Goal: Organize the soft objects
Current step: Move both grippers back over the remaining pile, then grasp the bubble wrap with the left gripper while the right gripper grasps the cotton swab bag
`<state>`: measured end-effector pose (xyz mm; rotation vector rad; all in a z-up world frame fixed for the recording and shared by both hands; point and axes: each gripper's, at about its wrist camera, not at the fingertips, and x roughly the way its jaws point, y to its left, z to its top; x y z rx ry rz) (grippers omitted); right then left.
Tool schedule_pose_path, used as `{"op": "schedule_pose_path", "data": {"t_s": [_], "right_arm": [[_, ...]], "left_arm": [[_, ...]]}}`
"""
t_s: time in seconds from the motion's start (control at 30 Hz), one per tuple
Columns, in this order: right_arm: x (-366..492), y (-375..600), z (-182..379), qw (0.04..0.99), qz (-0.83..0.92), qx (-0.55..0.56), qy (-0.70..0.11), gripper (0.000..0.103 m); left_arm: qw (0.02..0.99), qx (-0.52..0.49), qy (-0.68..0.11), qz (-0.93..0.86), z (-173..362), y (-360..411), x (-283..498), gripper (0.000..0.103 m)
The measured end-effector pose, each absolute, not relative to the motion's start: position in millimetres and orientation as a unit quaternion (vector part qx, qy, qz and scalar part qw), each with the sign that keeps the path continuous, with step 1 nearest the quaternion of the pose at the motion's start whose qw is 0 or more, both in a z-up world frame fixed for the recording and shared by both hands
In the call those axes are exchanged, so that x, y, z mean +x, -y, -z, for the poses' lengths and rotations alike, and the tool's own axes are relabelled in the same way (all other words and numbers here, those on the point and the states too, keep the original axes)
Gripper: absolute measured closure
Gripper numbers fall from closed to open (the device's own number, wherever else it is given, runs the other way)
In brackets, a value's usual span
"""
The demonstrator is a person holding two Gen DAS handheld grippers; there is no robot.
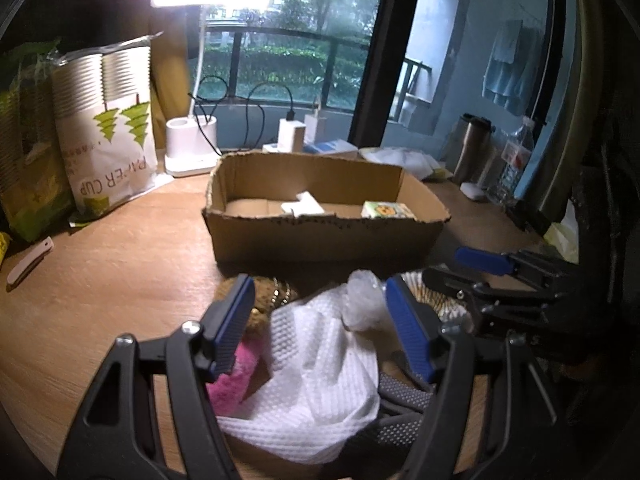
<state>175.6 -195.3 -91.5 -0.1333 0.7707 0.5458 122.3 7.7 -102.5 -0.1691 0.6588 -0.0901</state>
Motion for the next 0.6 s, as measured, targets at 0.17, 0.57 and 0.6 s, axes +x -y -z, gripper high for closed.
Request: {"op": "schedule_pose_path", "data": {"t_s": [0.17,0.57,0.6], "right_arm": [[177.3,200.6,107.5,0.883,-0.260,-0.057,-0.388,0.041],[187.8,215.7,133.9,0.867,-0.253,-0.050,-0.426,0.034],[188.4,217.9,133.9,0.867,-0.253,-0.050,-0.426,0.034]], "left_arm": [[0.939,-0.073,-0.334,0.045,108.1,0.7,128.4,0.034],[0.933,-0.034,-0.355,0.054,112.7,33.7,142.2,0.034],[0.932,-0.030,-0.356,0.055,113.1,36.4,143.8,0.034]]}}
